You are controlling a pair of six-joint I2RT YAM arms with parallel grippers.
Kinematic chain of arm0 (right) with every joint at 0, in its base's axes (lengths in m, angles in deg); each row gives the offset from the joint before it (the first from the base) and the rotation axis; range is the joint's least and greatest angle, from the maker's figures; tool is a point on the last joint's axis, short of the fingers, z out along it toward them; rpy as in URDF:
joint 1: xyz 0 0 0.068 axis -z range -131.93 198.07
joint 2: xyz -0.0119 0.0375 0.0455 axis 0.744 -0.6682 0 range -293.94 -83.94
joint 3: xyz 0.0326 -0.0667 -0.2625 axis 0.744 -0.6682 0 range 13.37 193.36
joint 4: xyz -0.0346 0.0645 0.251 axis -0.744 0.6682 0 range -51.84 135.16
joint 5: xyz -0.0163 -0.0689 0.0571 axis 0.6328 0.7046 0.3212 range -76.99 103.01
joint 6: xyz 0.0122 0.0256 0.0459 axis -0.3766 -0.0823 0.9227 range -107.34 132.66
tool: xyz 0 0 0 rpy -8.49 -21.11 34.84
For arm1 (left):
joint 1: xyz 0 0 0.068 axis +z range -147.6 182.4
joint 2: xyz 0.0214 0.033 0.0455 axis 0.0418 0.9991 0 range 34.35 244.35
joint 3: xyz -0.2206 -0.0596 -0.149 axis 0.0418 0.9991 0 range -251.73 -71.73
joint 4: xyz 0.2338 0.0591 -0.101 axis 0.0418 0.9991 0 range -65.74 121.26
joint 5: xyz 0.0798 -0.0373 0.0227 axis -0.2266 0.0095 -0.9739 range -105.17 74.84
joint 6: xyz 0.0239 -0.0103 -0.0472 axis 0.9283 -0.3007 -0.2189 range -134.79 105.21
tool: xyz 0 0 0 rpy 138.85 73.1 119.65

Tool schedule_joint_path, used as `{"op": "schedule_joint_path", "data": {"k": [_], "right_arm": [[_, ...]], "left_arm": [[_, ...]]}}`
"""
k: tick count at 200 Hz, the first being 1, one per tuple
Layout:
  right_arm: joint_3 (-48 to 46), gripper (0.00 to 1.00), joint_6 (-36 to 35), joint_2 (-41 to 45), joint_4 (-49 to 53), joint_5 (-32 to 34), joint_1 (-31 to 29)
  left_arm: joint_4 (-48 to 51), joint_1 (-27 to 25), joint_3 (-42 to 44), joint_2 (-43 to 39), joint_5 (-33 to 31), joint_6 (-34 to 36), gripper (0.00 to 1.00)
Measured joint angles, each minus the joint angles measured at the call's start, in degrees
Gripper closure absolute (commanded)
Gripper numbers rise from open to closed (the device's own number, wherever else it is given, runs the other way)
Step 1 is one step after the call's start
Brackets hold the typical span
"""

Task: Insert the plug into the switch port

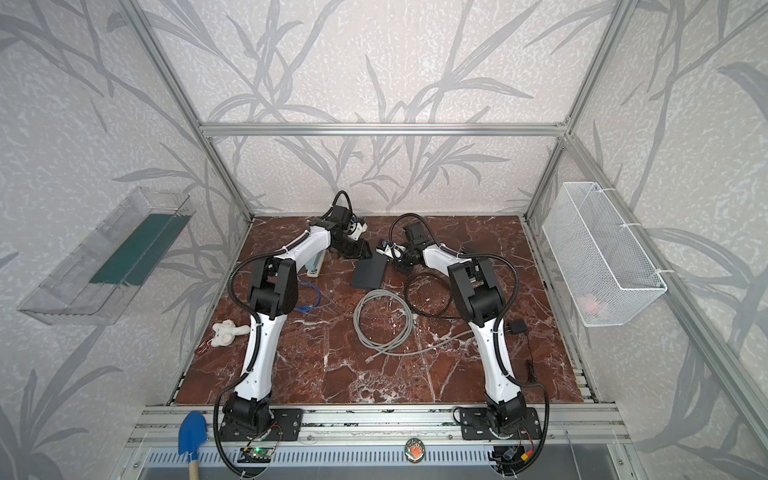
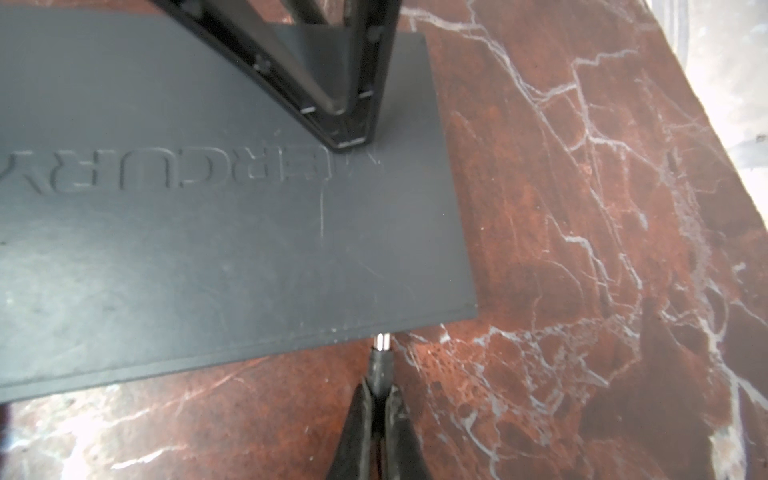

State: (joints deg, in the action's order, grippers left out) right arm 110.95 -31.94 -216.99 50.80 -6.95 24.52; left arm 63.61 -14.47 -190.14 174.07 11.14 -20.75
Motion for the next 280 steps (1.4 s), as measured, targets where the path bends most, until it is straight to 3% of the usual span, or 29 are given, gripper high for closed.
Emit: {"op": "schedule_joint_path", "data": {"k": [99,202,280], "right_arm": [[0.02,0.98,-6.54,0.00,-2.89,7.50,-2.08],[-2.60,0.98,-20.06,0.00,-9.38,7.93,-2.32],[-6.12,0.99,-23.26,0.02,-17.81,9.35,-2.58]], "left_arm": [[2.54,0.92,0.00,0.00,2.71,-0.17,0.50],[2.16,1.22,-0.02,0.17,3.04,-1.16,0.51],[1.73,1.84,-0.79,0.98,5.29,-1.09,0.52]]}}
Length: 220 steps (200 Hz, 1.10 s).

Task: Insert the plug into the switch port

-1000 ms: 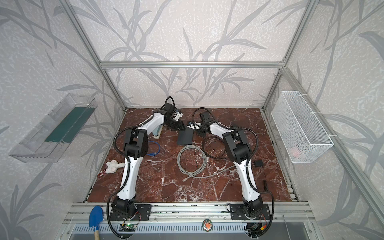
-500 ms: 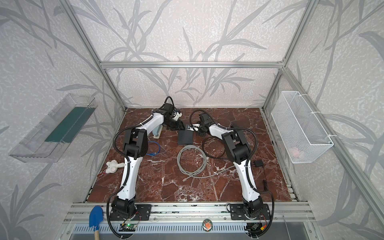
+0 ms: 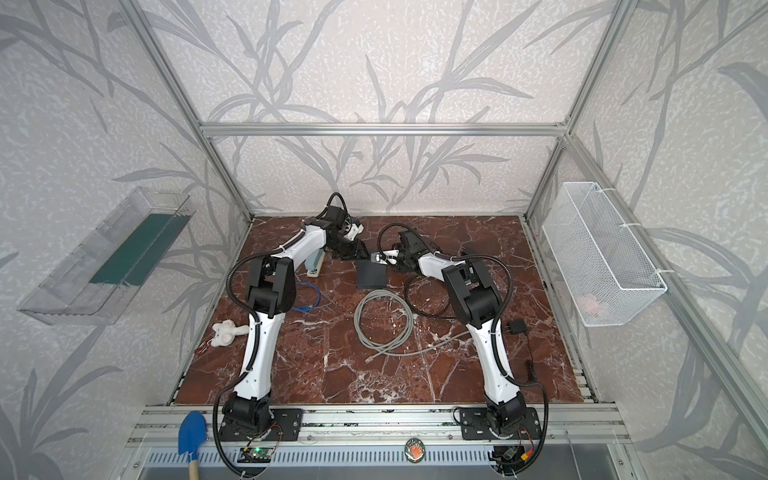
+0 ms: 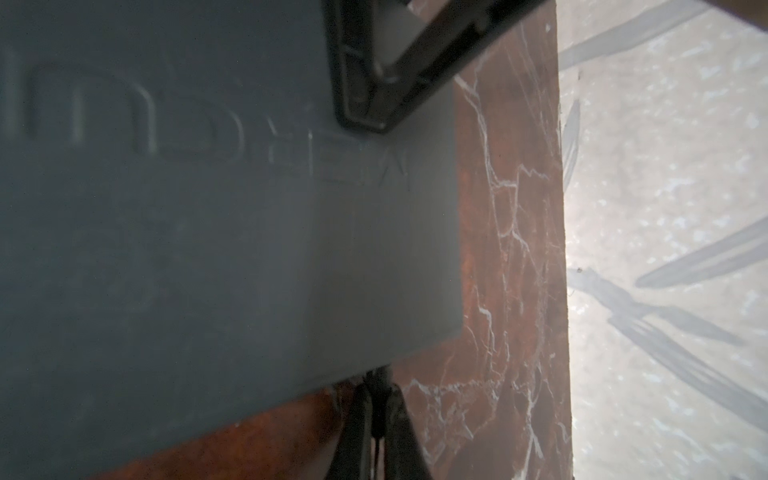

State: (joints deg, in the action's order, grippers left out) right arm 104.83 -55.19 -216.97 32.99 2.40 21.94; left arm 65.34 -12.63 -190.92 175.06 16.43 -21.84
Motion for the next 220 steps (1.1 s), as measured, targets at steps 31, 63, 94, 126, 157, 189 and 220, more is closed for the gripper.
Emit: {"op": "schedule_joint_path", "data": {"k": [31,63,94,126,157,189,220], "right_arm": [[-1.18,0.98,-0.63,0.00,-2.73,1.29,-0.39],[-1.70,0.99,-1.05,0.00,-4.39,2.14,-0.50],[-1.73,0.99,-1.01,0.00,-4.72,3.74,-0.92],[-2.19,0.97,-0.59,0.00,-5.42,5.25,-1.40],[-2.73,0.96,0.52,0.00,-6.58,5.60,-1.51],[-2.97,0.96,1.09,0.00,-7.15,5.66,-1.53],[-2.97,0.94,1.84,0.00,-7.21,5.66,-1.53]], "left_arm": [[0.17,0.00,-0.59,0.33,-0.07,-0.02,0.52],[0.66,0.00,-2.89,1.70,-0.07,-0.02,0.52],[0.83,0.00,-4.57,2.64,-0.15,0.37,0.52],[0.85,0.00,-4.61,2.64,-0.22,0.63,0.52],[0.85,0.00,-4.61,2.64,-0.20,0.66,0.52],[0.87,-0.09,-4.61,2.64,-0.20,0.87,0.52],[0.87,-0.17,-4.61,2.64,-0.31,0.90,0.52]]}}
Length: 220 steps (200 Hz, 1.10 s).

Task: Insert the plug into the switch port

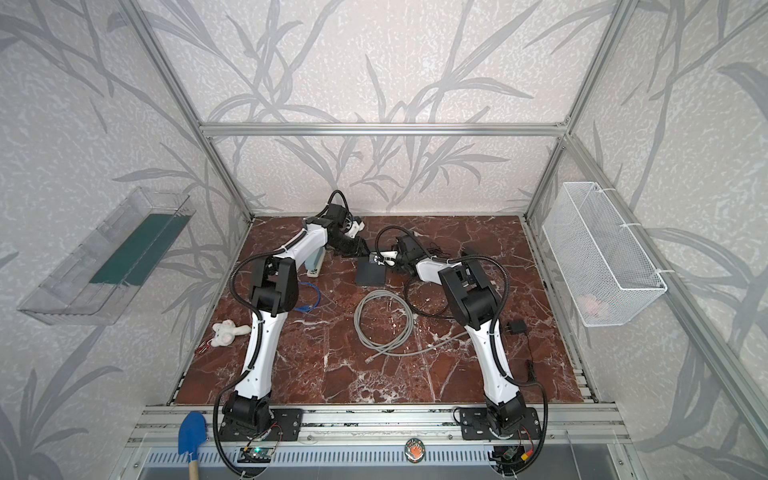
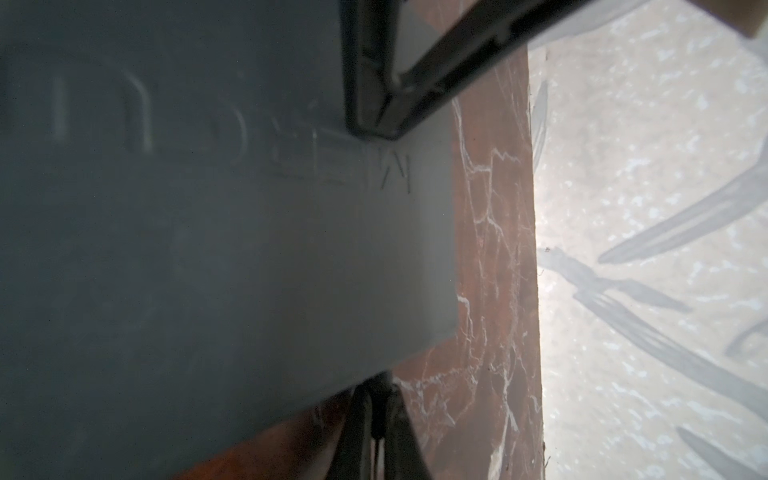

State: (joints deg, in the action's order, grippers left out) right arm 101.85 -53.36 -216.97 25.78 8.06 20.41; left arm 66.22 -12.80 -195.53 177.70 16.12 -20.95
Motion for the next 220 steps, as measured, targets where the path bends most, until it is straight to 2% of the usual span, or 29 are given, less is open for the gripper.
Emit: {"op": "schedule_joint_path", "data": {"k": [68,162,189,220], "right_arm": [[-0.61,0.92,2.82,0.00,-1.86,0.59,0.00],[-2.23,0.84,5.20,0.02,-5.20,2.58,-0.81],[-4.28,0.74,6.01,0.68,-7.93,2.78,-0.81],[-8.98,0.61,6.78,5.73,-8.52,0.70,-0.83]], "left_arm": [[-0.52,-0.15,-0.13,0.02,-0.15,0.02,0.52],[-1.64,-1.01,1.11,-0.59,-1.05,-0.02,0.53],[-3.39,-1.01,3.21,-1.60,-1.40,-0.44,0.53],[-5.68,-1.01,6.88,-3.56,-2.43,-2.19,0.52]]}}
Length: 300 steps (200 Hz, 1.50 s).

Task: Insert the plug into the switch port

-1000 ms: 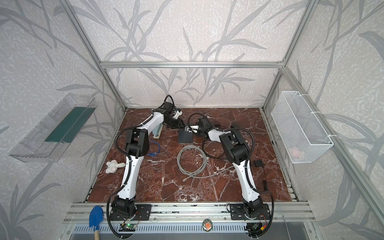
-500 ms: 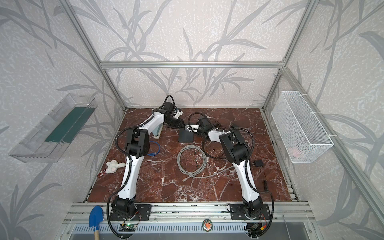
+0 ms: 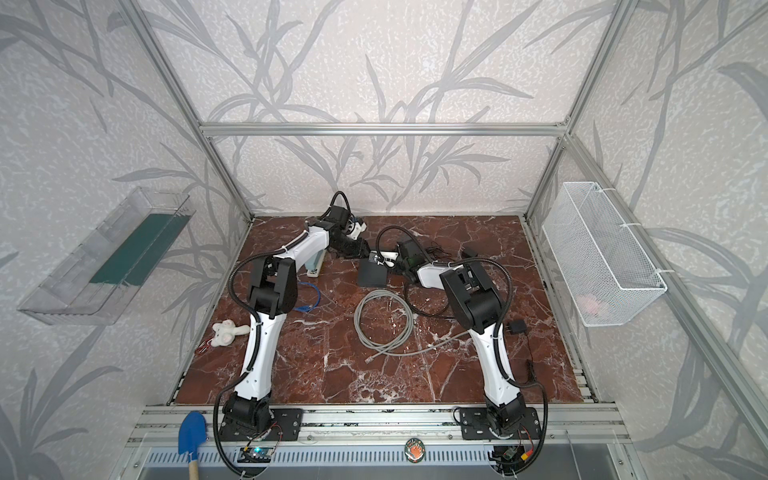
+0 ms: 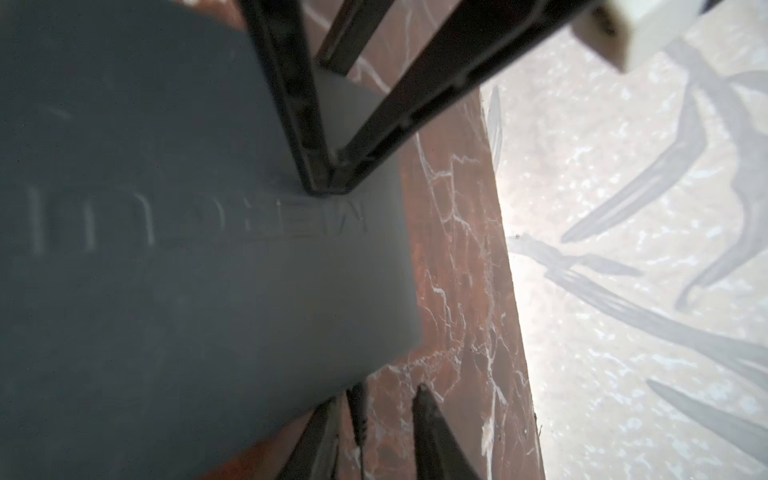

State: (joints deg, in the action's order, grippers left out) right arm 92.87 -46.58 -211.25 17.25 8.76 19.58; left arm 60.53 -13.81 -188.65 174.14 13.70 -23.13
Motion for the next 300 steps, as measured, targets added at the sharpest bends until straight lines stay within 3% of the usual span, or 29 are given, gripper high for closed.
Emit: {"op": "schedule_joint_path", "data": {"k": [43,76,108,150,188,238,300], "right_arm": [[-4.94,0.49,3.78,7.17,-3.43,-5.51,-0.85],[-6.51,0.46,11.98,10.45,-1.36,-3.63,0.72],[-2.10,0.46,30.93,12.94,10.32,-3.89,2.40],[0.37,0.48,61.05,14.45,19.71,-13.05,3.17],[0.76,0.48,78.12,11.19,22.82,-18.36,3.08],[4.26,0.49,88.24,3.65,22.91,-19.67,3.06],[11.15,0.58,90.66,-2.54,23.06,-21.77,3.26]], "left_arm": [[-5.20,-0.72,4.87,-2.23,-0.04,-3.08,0.51],[-5.84,-0.68,5.86,-3.19,-0.07,-4.33,0.48],[-5.90,-0.50,8.44,-6.71,-0.24,-4.59,0.48],[-6.36,-0.22,14.88,-12.76,-0.17,-4.76,0.47],[-6.25,-0.24,19.63,-13.25,-0.04,-4.85,0.47],[-6.80,-0.24,20.72,-13.25,1.03,-5.33,0.47],[-8.48,-0.98,24.22,-13.57,3.74,-6.25,0.49]]}}
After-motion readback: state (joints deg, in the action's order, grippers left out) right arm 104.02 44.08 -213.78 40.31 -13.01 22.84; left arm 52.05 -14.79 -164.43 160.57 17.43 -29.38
